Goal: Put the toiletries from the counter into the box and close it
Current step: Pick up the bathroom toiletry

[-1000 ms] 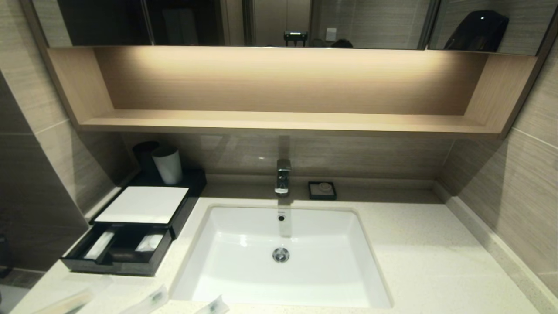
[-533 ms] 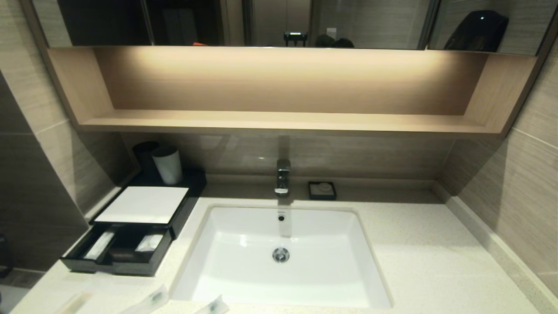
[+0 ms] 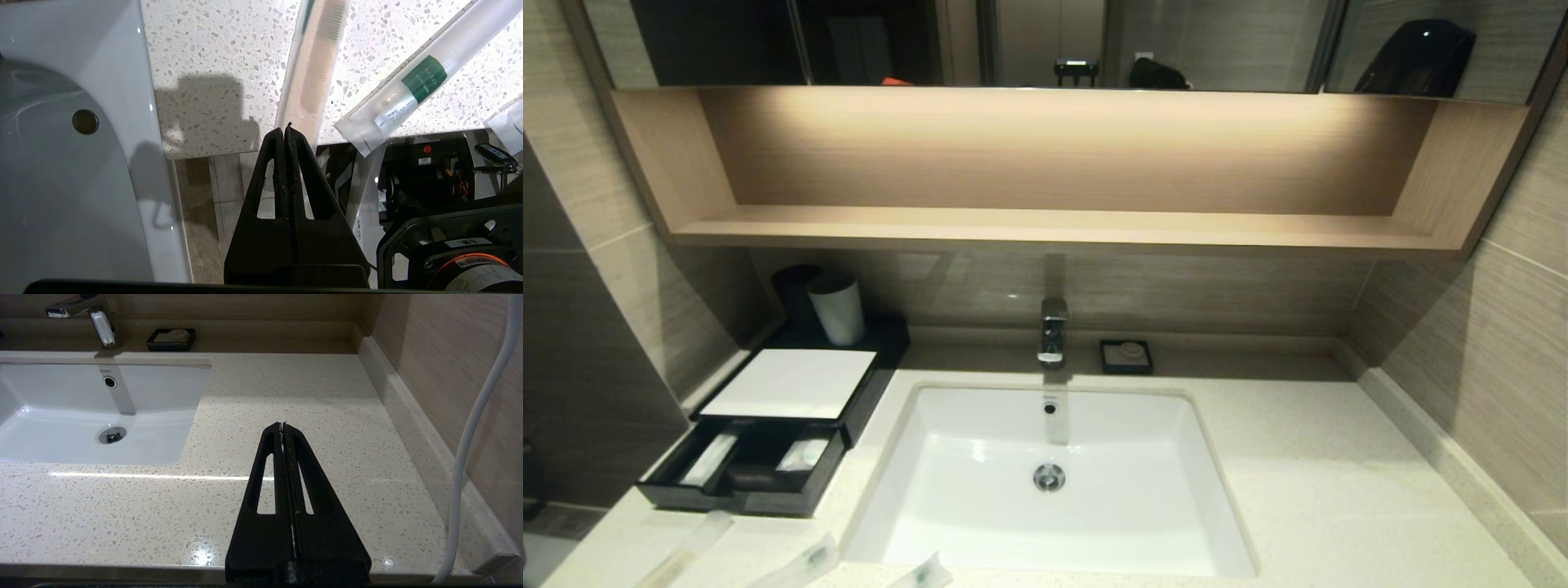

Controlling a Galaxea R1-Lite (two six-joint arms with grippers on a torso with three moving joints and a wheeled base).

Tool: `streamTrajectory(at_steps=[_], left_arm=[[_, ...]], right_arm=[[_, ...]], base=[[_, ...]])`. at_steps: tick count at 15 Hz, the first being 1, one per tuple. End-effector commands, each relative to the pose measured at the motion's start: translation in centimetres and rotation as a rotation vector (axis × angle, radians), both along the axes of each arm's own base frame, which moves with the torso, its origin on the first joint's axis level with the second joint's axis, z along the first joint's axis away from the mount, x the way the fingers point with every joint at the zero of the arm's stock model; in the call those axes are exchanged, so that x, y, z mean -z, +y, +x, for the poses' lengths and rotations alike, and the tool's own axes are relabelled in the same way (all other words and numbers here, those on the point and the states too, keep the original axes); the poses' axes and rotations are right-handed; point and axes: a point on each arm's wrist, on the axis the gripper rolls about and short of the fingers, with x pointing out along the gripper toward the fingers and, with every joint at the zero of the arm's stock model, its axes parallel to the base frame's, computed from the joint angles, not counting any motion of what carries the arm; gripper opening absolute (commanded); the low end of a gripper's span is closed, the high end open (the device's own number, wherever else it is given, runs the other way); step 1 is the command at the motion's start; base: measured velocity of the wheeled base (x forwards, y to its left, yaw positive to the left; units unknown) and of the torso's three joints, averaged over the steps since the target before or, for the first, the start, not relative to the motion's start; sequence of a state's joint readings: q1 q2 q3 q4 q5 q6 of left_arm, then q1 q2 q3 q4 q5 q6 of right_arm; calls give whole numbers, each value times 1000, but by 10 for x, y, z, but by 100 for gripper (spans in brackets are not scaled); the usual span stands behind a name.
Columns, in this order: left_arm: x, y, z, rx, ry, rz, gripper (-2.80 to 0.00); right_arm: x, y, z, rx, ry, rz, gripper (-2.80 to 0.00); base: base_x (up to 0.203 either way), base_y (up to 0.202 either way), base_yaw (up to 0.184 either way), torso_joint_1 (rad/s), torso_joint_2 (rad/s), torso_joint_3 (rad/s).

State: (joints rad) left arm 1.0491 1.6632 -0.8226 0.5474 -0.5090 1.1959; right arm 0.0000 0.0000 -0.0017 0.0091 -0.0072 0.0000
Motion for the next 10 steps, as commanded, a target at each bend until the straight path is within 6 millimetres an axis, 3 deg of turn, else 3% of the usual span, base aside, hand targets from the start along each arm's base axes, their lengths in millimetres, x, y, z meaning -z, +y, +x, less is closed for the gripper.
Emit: streamTrajectory(at_steps=[1,6,10], left_arm=[[10,1,1,22,28,-31,-280],[26,3,1,101,86,-50,-280],[28,-9,-8,125,120,-34,-280]], right_arm=[[0,0,0,0,0,0,-280],[0,0,0,0,0,0,-280],[0,0,0,0,0,0,-280]], base=[[0,0,0,0,0,0],[0,0,0,0,0,0],[0,0,0,0,0,0]])
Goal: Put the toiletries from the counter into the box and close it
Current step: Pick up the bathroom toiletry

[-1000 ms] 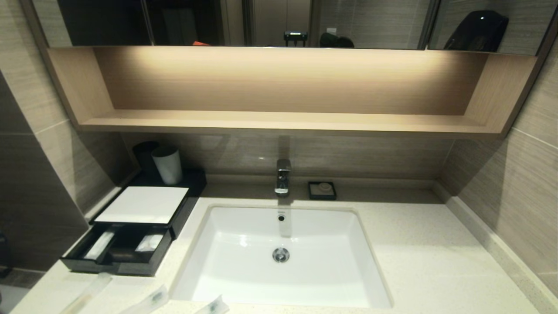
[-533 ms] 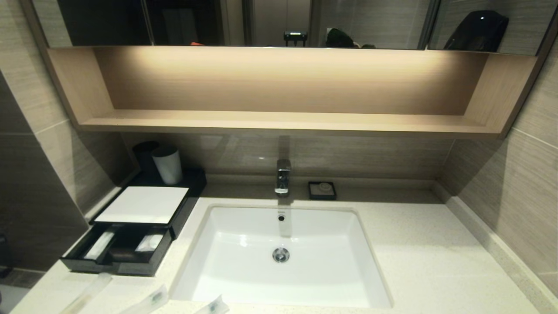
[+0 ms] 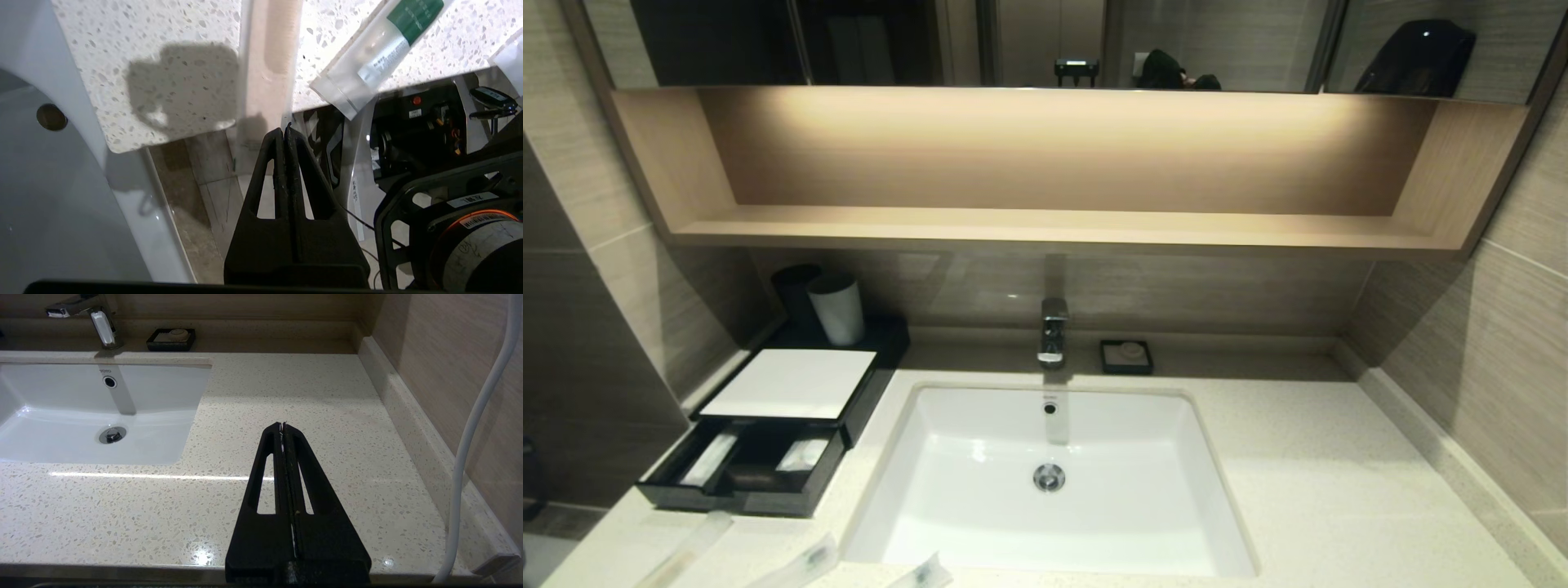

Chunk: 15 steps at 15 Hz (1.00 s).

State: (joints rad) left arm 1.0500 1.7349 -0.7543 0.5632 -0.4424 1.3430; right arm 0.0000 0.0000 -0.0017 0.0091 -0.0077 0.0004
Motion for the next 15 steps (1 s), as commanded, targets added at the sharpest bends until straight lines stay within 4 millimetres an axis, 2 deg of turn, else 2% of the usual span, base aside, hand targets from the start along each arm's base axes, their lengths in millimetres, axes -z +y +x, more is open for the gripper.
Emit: streamTrajectory(at_steps=[1,8,9,15], left_arm=[[-1,-3,-6,-10,17,10,-280],[-2,5,-22,-85,136,85,-280],[-1,4,-23,-85,153,89,0],[13,-4,-28,-73,248,46,0]], right_arm=[[0,0,0,-1,0,0,-280],[0,0,0,0,0,0,-280],[0,0,0,0,0,0,-280],[0,0,0,0,0,0,-280]], base=[[0,0,0,0,0,0],[0,0,0,0,0,0],[0,0,0,0,0,0],[0,0,0,0,0,0]])
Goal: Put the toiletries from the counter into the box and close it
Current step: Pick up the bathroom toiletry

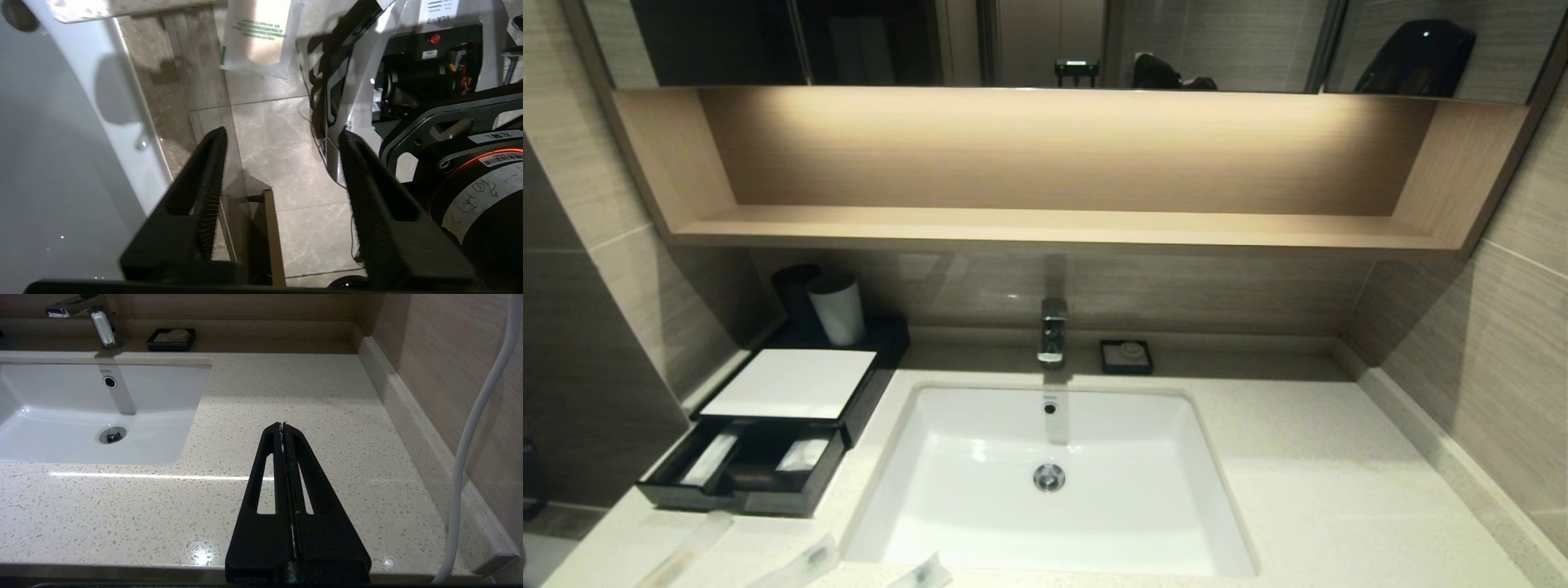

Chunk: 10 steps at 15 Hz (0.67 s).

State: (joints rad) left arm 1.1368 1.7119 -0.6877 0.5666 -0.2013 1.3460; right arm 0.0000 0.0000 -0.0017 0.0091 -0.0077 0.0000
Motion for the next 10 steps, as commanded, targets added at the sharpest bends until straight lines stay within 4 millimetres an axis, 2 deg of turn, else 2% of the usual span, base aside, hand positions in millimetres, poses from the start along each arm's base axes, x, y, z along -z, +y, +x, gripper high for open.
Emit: streamTrajectory(at_steps=[1,10], left_arm=[[7,0,0,9,17,-36,0],[24,9,9,31,34,-32,0]], right_arm=[[0,0,0,0,0,0,-280],[0,0,0,0,0,0,-280]], base=[[0,0,0,0,0,0],[0,0,0,0,0,0]])
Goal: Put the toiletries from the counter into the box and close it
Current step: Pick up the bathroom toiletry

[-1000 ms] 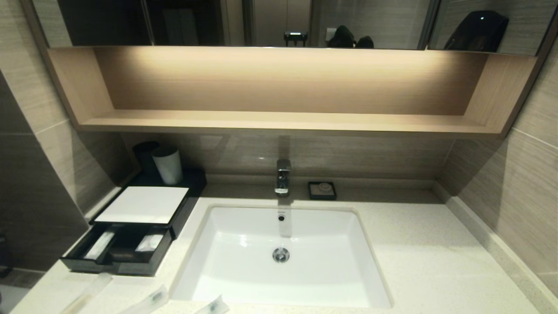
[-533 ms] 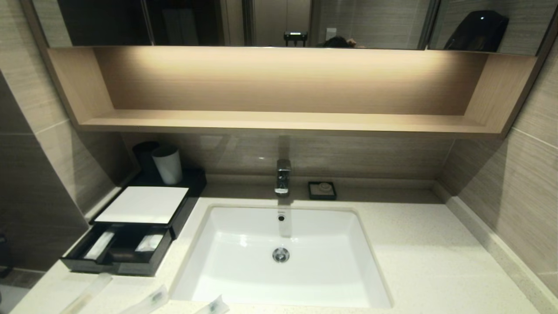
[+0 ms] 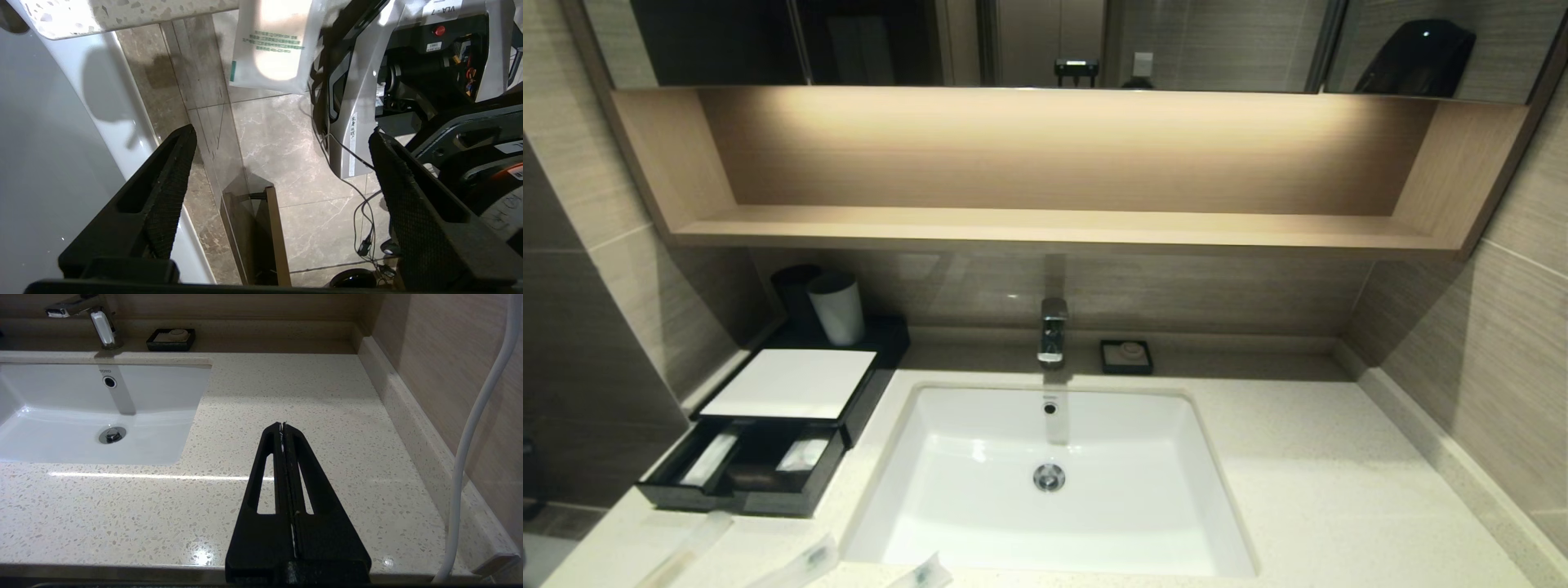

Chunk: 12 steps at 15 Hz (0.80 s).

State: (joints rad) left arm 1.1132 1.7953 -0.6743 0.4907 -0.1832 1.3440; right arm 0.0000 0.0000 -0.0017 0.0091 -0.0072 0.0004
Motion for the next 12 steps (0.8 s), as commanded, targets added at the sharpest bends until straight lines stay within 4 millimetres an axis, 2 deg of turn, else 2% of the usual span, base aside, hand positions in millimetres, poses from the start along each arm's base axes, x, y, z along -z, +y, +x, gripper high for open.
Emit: streamTrajectory(at_steps=[1,7,12], left_arm=[[8,3,2,9,9,-21,0],[19,10,9,47,13,-29,0],[19,7,14,77,8,-21,0]], right_arm=[[0,0,0,0,0,0,-280],[0,0,0,0,0,0,-280],[0,0,0,0,0,0,-280]], base=[[0,0,0,0,0,0],[0,0,0,0,0,0],[0,0,0,0,0,0]])
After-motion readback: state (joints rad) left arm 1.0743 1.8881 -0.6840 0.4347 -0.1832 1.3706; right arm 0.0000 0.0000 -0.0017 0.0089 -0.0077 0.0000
